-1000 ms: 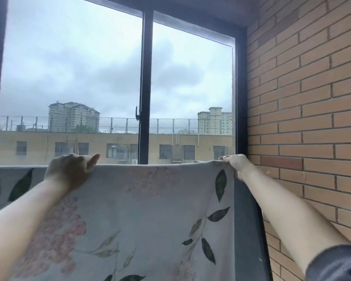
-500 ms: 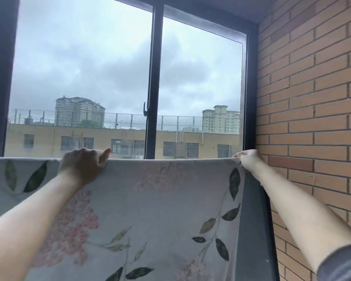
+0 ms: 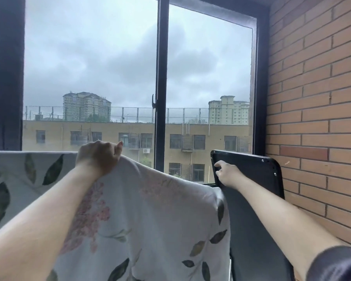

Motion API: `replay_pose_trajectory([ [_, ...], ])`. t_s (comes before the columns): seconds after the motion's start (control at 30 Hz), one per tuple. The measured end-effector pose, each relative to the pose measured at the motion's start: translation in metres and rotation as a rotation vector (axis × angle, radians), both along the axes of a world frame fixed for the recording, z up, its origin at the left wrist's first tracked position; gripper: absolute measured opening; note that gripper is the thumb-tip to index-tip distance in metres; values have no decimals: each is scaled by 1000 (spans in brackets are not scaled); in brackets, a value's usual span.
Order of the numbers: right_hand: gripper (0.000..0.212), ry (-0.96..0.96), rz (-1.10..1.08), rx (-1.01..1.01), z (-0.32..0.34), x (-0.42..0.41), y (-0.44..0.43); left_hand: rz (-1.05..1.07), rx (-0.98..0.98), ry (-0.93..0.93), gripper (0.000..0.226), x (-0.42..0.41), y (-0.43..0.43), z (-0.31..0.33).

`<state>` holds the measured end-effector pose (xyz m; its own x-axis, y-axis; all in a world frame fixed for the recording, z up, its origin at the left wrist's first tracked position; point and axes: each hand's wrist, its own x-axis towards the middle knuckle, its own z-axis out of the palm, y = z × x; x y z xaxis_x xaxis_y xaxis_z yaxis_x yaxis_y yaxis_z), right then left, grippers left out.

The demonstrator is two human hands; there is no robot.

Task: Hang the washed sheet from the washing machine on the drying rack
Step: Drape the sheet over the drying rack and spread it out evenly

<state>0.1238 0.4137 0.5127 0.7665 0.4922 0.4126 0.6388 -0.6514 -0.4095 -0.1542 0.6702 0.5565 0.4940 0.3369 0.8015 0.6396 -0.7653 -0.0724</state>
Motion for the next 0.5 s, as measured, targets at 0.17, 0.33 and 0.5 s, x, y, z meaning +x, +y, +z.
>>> replay_pose_trajectory([
  [0.17, 30, 143, 460, -74, -8, -56, 47, -13, -11, 10, 60, -8, -1, 1],
  [0.33, 33, 212, 728, -1, -5, -106, 93, -93, -36, 39, 57, -15, 3, 1],
  [0.5, 35, 180, 842, 159, 14, -147, 138, -228, -122, 69, 46, -18, 10, 6],
])
